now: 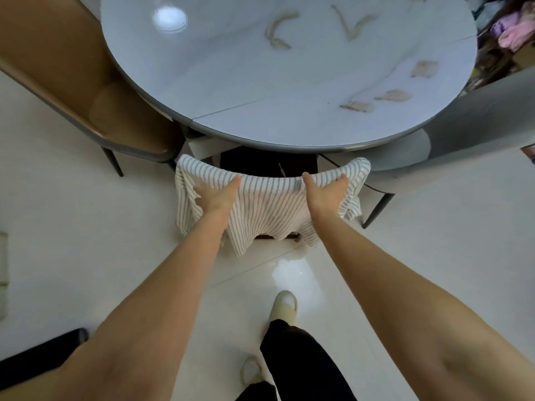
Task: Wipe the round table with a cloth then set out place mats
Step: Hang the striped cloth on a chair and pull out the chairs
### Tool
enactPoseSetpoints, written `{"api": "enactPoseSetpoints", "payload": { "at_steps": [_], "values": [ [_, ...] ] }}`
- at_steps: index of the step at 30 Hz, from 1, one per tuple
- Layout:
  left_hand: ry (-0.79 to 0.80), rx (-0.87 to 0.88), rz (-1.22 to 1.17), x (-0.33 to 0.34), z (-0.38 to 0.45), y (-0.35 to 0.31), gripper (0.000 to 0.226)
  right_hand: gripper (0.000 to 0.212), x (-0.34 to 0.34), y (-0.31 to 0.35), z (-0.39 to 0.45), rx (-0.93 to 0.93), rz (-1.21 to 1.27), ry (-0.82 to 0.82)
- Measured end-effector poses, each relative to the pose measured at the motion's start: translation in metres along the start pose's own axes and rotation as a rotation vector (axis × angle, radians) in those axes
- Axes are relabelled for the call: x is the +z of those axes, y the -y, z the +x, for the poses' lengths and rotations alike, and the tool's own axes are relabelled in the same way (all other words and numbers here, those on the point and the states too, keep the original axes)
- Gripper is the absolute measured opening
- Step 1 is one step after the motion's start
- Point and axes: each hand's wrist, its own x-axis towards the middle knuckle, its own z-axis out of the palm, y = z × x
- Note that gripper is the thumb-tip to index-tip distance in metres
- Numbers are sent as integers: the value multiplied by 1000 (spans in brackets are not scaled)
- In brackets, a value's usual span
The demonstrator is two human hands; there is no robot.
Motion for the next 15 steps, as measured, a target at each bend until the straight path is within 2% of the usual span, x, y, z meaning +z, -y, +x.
{"api": "enactPoseSetpoints", "payload": {
  "at_steps": [1,3,5,7,9,12,15],
  "values": [
    [-5,-88,-88,0,3,-8,118,102,3,8,1,183,123,-17],
    [-21,-165,-166,4,11,-26,117,108,12,23,12,406,279,-46],
    [-23,-177,-226,11,20,-38,114,114,22,25,26,509,367,-65],
    [-39,-178,-252,18,33,-41,102,116,33,6,49,570,347,-97],
    [-58,-195,-236,22,44,-41,89,100,40,-2,58,598,270,-99],
    [-77,-200,-210,25,55,-42,83,53,34,19,48,651,227,-81],
    [-108,-230,-166,18,72,-51,89,42,48,24,50,710,195,-101]
  ]
}}
